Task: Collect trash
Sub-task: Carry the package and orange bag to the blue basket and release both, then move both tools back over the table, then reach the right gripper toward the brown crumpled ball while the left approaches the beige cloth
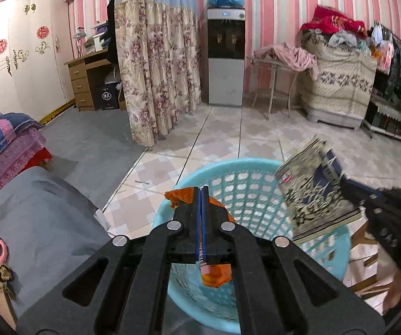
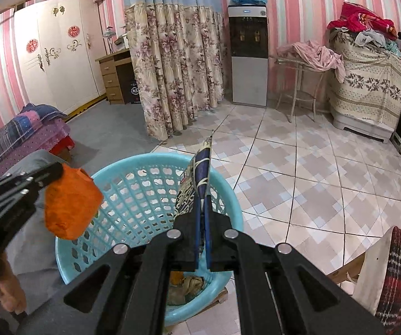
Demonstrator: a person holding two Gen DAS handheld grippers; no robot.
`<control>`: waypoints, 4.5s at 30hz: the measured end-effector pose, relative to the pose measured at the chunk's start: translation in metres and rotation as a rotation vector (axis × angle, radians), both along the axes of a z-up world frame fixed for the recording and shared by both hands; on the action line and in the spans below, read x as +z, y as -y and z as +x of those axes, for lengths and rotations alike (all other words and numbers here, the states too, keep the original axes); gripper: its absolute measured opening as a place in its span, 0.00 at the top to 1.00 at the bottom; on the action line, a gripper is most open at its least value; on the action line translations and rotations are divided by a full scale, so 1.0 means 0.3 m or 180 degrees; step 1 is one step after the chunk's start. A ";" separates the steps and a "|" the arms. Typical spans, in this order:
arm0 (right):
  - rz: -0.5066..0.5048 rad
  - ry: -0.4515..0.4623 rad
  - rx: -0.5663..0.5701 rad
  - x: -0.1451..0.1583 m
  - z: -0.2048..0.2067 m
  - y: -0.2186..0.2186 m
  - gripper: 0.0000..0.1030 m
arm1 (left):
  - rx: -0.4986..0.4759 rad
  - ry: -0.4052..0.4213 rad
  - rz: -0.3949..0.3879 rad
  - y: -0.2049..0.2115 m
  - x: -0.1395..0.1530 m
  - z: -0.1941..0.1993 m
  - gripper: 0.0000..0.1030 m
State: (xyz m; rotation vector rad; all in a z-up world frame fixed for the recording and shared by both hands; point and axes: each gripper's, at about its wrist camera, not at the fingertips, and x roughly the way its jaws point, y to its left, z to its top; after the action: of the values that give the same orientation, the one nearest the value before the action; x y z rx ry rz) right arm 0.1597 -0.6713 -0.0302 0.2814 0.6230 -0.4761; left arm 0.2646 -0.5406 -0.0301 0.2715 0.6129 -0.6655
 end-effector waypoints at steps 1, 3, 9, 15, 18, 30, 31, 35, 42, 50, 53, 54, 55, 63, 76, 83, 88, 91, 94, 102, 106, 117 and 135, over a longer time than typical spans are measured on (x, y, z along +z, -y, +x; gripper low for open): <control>0.0007 0.0002 -0.0006 -0.001 0.001 0.001 0.97 | 0.0015 -0.0016 0.0036 -0.003 -0.006 0.009 0.94; 0.0034 0.0013 -0.0020 -0.001 0.000 0.003 0.97 | 0.0075 -0.0008 0.0079 -0.015 -0.012 0.024 0.69; 0.0046 0.0010 -0.0035 -0.005 0.004 -0.008 0.97 | 0.0320 0.0046 0.0028 -0.111 0.010 0.057 0.31; 0.0057 0.0022 -0.0056 -0.015 0.029 -0.040 0.97 | 0.0525 0.0108 -0.0092 -0.224 0.061 0.072 0.15; 0.0080 0.0026 -0.0064 -0.021 0.045 -0.056 0.94 | 0.0592 0.0146 -0.0125 -0.274 0.082 0.068 0.13; 0.0062 -0.0038 -0.0018 -0.057 0.119 -0.154 0.30 | 0.0785 0.0197 -0.0270 -0.436 0.142 0.039 0.09; 0.0067 -0.0017 -0.0018 -0.055 0.119 -0.162 0.23 | 0.0800 0.0204 -0.0269 -0.446 0.144 0.037 0.09; -0.0072 0.0042 -0.0056 -0.030 0.122 -0.194 0.09 | 0.0887 0.0244 -0.0269 -0.493 0.149 0.031 0.08; -0.0208 0.0005 -0.0072 -0.022 0.146 -0.251 0.06 | 0.1032 0.0248 -0.0325 -0.586 0.156 0.019 0.07; -0.0419 0.0092 -0.0024 0.029 0.137 -0.341 0.06 | 0.1240 0.0315 -0.0351 -0.741 0.170 -0.028 0.05; -0.0450 0.0124 -0.0015 0.046 0.126 -0.373 0.06 | 0.1329 0.0303 -0.0364 -0.815 0.167 -0.050 0.05; -0.0463 0.0152 -0.0017 0.056 0.117 -0.391 0.06 | 0.1372 0.0302 -0.0354 -0.844 0.165 -0.058 0.05; -0.0466 0.0164 -0.0020 0.060 0.114 -0.400 0.06 | 0.1400 0.0300 -0.0351 -0.866 0.164 -0.062 0.05; -0.0574 0.0191 0.0119 0.085 0.115 -0.548 0.05 | 0.1691 0.0276 -0.0293 -1.099 0.137 -0.137 0.05; -0.0672 0.0238 0.0624 0.097 0.115 -0.870 0.05 | 0.2194 0.0163 -0.0347 -1.435 0.098 -0.201 0.05; -0.0747 0.0233 0.0826 0.089 0.123 -0.994 0.04 | 0.2357 0.0155 -0.0330 -1.562 0.082 -0.224 0.05; -0.0618 0.0218 0.0923 0.075 0.130 -1.045 0.05 | 0.2437 0.0155 -0.0332 -1.629 0.077 -0.232 0.05; -0.0605 0.0194 0.0977 0.069 0.139 -1.070 0.05 | 0.2482 0.0148 -0.0326 -1.661 0.068 -0.235 0.05; -0.0620 0.0183 0.1032 0.060 0.149 -1.101 0.04 | 0.2517 0.0140 -0.0329 -1.687 0.059 -0.238 0.05; -0.0617 0.0133 0.1139 0.040 0.171 -1.158 0.05 | 0.2579 0.0094 -0.0332 -1.723 0.031 -0.233 0.05; -0.0642 0.0115 0.1174 0.032 0.175 -1.174 0.04 | 0.2601 0.0071 -0.0343 -1.732 0.020 -0.226 0.05; -0.0574 0.0126 0.1226 0.029 0.183 -1.179 0.04 | 0.2631 0.0048 -0.0353 -1.754 -0.003 -0.216 0.05; -0.0547 0.0161 0.1266 0.010 0.207 -1.232 0.04 | 0.2695 0.0051 -0.0380 -1.826 -0.029 -0.204 0.05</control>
State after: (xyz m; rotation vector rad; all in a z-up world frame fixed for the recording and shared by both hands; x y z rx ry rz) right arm 0.2218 -0.3017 -0.0271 0.0032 0.5674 -0.1372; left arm 0.2034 0.0073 -0.0387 -0.1043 0.6033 0.1175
